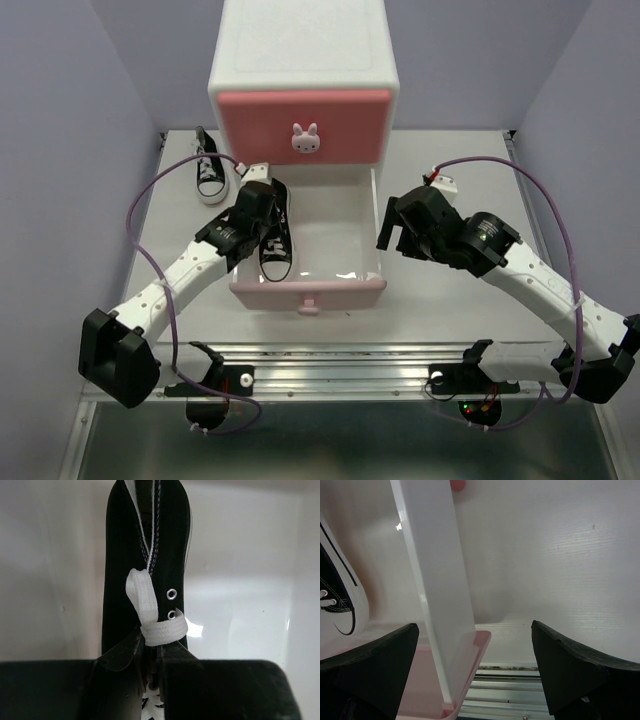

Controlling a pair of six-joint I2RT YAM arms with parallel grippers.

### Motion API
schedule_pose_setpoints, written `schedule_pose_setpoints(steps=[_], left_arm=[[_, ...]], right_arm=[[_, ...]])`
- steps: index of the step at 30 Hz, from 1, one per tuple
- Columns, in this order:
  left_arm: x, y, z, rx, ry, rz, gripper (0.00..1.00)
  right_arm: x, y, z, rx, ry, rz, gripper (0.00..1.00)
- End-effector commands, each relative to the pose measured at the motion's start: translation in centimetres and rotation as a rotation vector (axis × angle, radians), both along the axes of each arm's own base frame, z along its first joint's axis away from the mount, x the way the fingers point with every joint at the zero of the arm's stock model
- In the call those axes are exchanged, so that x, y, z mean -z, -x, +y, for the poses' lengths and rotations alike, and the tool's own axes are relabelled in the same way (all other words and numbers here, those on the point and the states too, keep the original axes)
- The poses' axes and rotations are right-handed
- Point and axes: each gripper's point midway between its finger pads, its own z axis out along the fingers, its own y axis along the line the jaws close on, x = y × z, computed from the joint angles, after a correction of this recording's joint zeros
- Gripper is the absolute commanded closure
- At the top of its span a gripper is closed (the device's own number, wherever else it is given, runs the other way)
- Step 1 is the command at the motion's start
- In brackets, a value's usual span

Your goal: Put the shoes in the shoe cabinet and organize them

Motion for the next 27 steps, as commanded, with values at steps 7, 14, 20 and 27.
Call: schedule_pose_setpoints(steps=[7, 14, 20, 27], left_arm=[[-1.0, -1.8, -0.8, 0.016, 0.023, -0.057, 1.00], [0.5, -2.5, -0.8, -0.026, 0.013, -0.021, 0.81], [0.6, -2.2, -0.4, -0.059, 0.033, -0.019, 0.50], [-0.4, -2.0, -0.9, -0.043, 0.067, -0.030, 0.20]], right_arm=[[-1.7, -1.1, -0.2, 0.028, -0.019, -0.072, 0.00], [-1.9, -1.0, -0.5, 0.026, -0.018, -0.080, 0.00], [-2.2, -1.0, -0.8, 0.038, -0.022, -0.093, 0.00], [-2.4, -0.9, -0.8, 0.039, -0.030, -0.097, 0.00]])
